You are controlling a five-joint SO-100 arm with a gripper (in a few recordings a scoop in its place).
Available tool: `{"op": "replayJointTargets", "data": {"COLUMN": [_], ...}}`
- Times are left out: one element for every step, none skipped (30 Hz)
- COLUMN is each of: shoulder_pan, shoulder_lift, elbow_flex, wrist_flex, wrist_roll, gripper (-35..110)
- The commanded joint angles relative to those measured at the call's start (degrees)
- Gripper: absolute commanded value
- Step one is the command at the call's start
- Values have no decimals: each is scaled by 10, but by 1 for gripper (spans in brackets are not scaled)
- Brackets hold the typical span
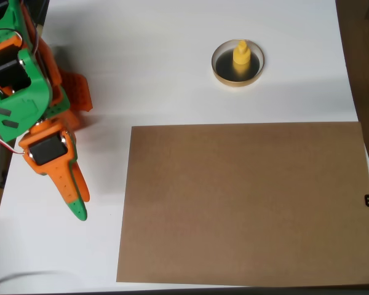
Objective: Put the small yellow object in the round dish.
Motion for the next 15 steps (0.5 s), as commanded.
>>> {"op": "replayJointTargets", "data": {"shoulder_pan": [17,15,15,15,15,15,15,14,14,14,14,16,18,20,20], "shoulder_lift": [11,11,11,11,11,11,11,11,11,11,11,11,11,11,11], "elbow_flex": [-4,-3,-1,1,2,3,3,5,5,5,5,4,4,3,3], "wrist_flex": [0,1,1,3,4,4,5,5,5,5,7,11,16,17,17], "wrist_roll": [-13,-18,-23,-28,-33,-36,-37,-38,-40,-42,-43,-42,-42,-43,-43], "gripper": [27,25,24,22,19,17,15,13,12,11,10,10,11,10,10]}}
